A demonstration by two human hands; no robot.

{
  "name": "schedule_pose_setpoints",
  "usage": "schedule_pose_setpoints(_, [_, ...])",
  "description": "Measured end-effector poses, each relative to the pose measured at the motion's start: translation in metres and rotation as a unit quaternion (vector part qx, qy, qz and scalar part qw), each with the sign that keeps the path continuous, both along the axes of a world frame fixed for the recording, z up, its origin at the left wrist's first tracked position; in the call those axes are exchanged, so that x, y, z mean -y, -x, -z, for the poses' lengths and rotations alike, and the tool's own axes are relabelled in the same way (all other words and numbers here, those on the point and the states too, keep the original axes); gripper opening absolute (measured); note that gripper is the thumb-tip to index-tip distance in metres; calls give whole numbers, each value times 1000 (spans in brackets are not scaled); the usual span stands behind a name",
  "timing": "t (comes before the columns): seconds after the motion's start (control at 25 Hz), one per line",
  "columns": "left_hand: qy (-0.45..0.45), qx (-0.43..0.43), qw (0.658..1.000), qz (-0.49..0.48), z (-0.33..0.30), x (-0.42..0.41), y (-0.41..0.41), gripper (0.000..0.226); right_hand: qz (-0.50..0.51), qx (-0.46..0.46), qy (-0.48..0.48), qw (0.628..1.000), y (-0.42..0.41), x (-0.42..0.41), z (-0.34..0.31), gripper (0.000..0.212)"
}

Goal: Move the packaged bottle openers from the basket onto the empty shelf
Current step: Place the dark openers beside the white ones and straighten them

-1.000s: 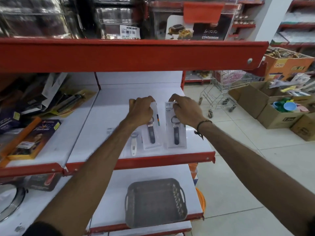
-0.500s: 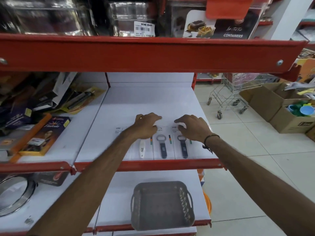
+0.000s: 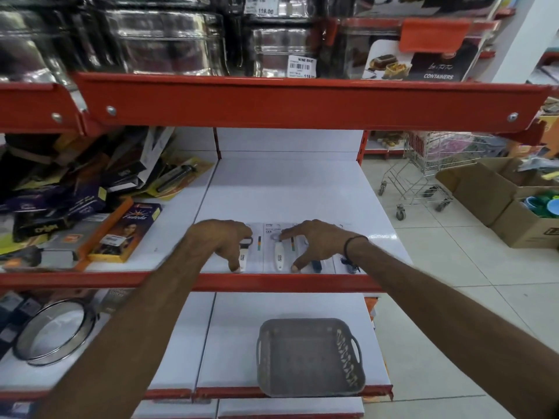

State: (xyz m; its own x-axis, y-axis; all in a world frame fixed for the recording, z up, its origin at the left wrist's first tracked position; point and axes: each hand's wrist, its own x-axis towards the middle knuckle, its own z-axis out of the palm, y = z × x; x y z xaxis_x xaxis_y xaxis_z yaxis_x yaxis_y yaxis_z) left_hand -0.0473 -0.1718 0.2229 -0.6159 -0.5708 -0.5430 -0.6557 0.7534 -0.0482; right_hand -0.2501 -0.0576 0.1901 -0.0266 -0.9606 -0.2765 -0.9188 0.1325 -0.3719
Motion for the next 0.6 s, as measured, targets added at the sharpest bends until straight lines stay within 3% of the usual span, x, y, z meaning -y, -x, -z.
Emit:
schedule_pose_setpoints(0.28, [-19, -77, 997, -5, 2, 2, -15, 100, 14, -10, 27, 999, -6, 9, 11, 84])
schedule_pose_setpoints(0.6, [3, -34, 999, 14, -1, 0, -4, 100, 18, -15, 13, 1000, -7, 10, 4, 87])
